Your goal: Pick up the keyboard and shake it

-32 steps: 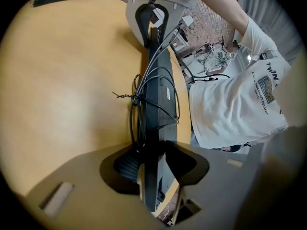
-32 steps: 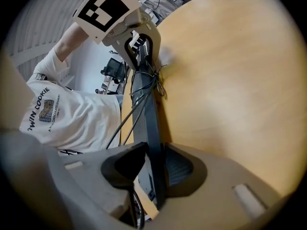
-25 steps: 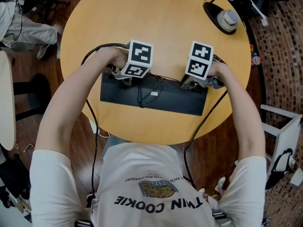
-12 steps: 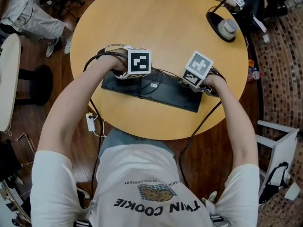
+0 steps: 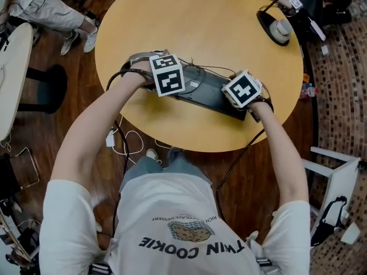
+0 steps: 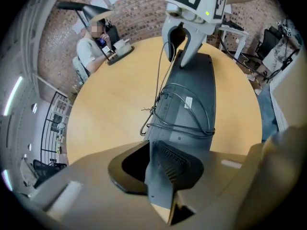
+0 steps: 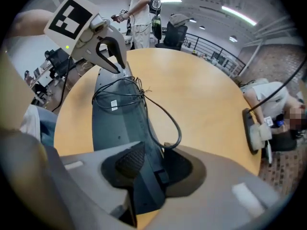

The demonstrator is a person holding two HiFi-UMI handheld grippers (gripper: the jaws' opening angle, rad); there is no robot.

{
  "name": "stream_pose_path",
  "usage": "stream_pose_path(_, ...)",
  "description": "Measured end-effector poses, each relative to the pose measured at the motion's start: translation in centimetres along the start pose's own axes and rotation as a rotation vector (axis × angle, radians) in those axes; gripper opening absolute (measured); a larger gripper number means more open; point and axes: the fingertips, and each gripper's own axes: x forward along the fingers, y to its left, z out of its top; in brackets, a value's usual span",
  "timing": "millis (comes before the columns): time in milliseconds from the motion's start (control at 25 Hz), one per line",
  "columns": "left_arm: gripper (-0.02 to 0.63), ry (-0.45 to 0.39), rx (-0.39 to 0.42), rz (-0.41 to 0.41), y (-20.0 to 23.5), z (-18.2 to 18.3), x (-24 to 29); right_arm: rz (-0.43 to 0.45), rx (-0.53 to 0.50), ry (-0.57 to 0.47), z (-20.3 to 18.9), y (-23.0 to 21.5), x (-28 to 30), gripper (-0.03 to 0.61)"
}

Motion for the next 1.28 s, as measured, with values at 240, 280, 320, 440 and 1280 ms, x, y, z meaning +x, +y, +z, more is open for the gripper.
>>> stream_pose_path(240, 0.045, -0.166, -0.182, 0.084, -2.1, -1.0, -4.7, -0.078, 0.081, -0.100, 0.3, 3.2, -2.2, 0.121)
stream_pose_path(280, 0.039, -0.190, -0.199, 0.100, -2.7, -1.4, -5.5, -0.078, 0.098, -0.122, 0.5, 4.0, -2.8, 0.121)
stream_pose_path(320, 0.034, -0.213, -0.215, 0.118, -3.3, -1.8, -6.4, -0.078, 0.117, -0.140, 0.6, 5.0, -3.3, 0.121)
stream_pose_path(440, 0.019, -0.281, -0.266, 0.170, -5.3, -2.9, -9.1, -0.081, 0.168, -0.187, 1.0, 8.5, -4.9, 0.121)
stream_pose_path(1280, 0.008, -0.602, -0.562, 0.140, -26.6, -4.9, -21.9, -0.040, 0.424, -0.479, -1.0, 34.1, -15.4, 0.106)
